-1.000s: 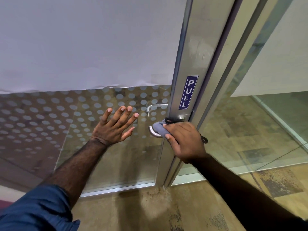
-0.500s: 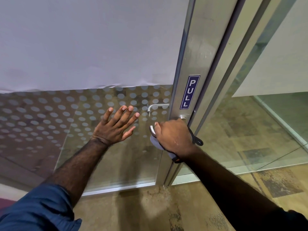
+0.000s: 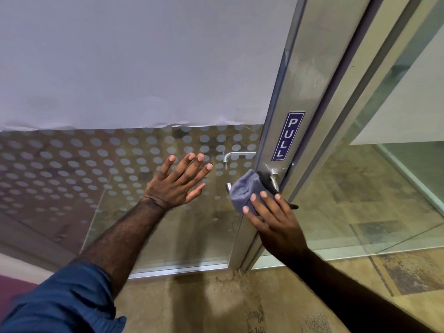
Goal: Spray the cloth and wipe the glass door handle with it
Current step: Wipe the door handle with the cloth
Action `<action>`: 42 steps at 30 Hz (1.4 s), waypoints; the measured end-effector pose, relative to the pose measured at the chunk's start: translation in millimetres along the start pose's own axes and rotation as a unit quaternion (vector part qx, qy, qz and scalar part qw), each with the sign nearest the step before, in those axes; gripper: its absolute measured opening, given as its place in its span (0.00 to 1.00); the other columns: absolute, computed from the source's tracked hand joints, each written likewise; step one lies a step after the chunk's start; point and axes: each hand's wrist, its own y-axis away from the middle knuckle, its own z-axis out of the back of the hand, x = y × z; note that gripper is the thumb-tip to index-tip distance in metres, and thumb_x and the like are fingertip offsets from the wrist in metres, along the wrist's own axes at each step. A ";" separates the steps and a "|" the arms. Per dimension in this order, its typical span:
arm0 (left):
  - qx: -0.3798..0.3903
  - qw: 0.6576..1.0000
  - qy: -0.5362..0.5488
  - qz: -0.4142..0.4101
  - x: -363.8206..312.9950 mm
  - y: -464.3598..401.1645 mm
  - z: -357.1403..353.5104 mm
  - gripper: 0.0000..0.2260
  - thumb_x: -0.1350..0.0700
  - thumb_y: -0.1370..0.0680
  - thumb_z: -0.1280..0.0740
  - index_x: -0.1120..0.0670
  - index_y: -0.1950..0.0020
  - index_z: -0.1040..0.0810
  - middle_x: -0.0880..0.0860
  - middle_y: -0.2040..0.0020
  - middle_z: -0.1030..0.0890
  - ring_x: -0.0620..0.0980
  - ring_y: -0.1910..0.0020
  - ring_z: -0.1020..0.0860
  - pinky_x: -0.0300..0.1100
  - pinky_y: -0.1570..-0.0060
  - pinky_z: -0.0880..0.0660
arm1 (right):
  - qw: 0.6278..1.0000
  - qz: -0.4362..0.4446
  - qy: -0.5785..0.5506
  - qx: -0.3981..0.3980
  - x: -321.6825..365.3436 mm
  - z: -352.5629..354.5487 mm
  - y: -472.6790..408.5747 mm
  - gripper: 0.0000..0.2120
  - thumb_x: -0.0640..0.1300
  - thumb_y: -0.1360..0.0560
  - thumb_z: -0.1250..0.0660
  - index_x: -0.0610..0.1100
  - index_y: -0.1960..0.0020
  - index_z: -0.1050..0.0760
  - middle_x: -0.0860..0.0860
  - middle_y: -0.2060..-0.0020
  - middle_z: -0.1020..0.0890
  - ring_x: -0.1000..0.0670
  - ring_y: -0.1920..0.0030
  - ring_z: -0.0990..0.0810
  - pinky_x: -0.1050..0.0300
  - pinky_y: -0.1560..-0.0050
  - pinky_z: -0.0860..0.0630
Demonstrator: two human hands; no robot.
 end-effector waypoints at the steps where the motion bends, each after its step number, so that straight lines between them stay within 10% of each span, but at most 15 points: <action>1: 0.001 1.000 0.001 0.001 0.0 0.3 0.3 0.35 0.36 0.17 0.35 0.52 0.14 0.35 0.60 0.12 0.43 0.60 0.12 0.45 0.61 0.19 0.45 | 1.000 0.004 0.012 -0.004 6.5 -2.7 -7.5 0.34 0.38 0.14 0.34 0.47 0.11 0.42 0.45 0.11 0.44 0.40 0.12 0.41 0.36 0.13 0.45; 7: 0.017 1.000 0.001 -0.004 0.4 2.8 0.4 0.35 0.37 0.17 0.37 0.53 0.14 0.35 0.60 0.12 0.43 0.60 0.12 0.47 0.62 0.16 0.52 | 0.998 -0.043 -0.016 -0.049 41.6 -7.1 -75.2 0.29 0.41 0.17 0.27 0.45 0.17 0.29 0.43 0.16 0.29 0.40 0.15 0.32 0.31 0.19 0.33; 17: 0.021 1.000 -0.007 -0.002 0.4 -1.9 3.2 0.34 0.36 0.17 0.35 0.51 0.15 0.32 0.60 0.12 0.42 0.60 0.12 0.46 0.62 0.20 0.45 | 1.000 -0.004 -0.020 -0.007 -17.8 10.0 -11.3 0.28 0.35 0.12 0.38 0.45 0.14 0.36 0.43 0.14 0.33 0.39 0.14 0.36 0.31 0.17 0.35; 25: 0.066 0.995 0.070 0.033 -10.6 -6.2 18.8 0.33 0.44 0.17 0.31 0.53 0.14 0.34 0.60 0.12 0.43 0.61 0.12 0.47 0.65 0.16 0.52 | 0.966 -0.173 -0.190 0.036 -42.6 69.0 13.6 0.36 0.26 0.28 0.35 0.38 0.20 0.27 0.44 0.18 0.28 0.43 0.15 0.32 0.40 0.17 0.33; 30: 0.095 0.954 0.209 0.191 -45.5 -39.6 64.6 0.29 0.53 0.17 0.32 0.59 0.17 0.31 0.64 0.17 0.33 0.64 0.14 0.40 0.74 0.19 0.44 | 0.737 -0.516 -0.432 -0.059 -17.4 104.2 13.8 0.29 0.32 0.18 0.28 0.51 0.22 0.28 0.53 0.24 0.22 0.70 0.28 0.25 0.54 0.21 0.28; 35: 0.072 0.863 0.395 0.308 -101.0 -101.0 125.2 0.24 0.55 0.16 0.32 0.64 0.22 0.28 0.62 0.27 0.21 0.62 0.27 0.24 0.63 0.24 0.30 | 0.520 -0.611 -0.586 -0.107 -12.4 118.7 17.6 0.31 0.29 0.20 0.28 0.45 0.20 0.27 0.51 0.28 0.16 0.49 0.28 0.17 0.42 0.22 0.23; 39: 0.206 0.768 0.506 0.335 -132.7 -155.8 156.0 0.28 0.39 0.14 0.39 0.53 0.18 0.30 0.51 0.27 0.19 0.50 0.31 0.21 0.46 0.31 0.25 | 0.465 -0.591 -0.650 -0.108 -9.6 126.1 27.7 0.33 0.36 0.26 0.24 0.49 0.22 0.25 0.52 0.30 0.14 0.48 0.29 0.16 0.52 0.28 0.19; 42: 0.340 0.655 0.551 0.391 -147.5 -188.9 158.5 0.28 0.29 0.17 0.44 0.47 0.33 0.21 0.46 0.45 0.13 0.47 0.45 0.15 0.47 0.45 0.19 | 0.467 -0.582 -0.655 -0.118 -11.7 132.1 35.6 0.33 0.39 0.26 0.24 0.51 0.23 0.25 0.53 0.29 0.15 0.48 0.28 0.16 0.54 0.31 0.18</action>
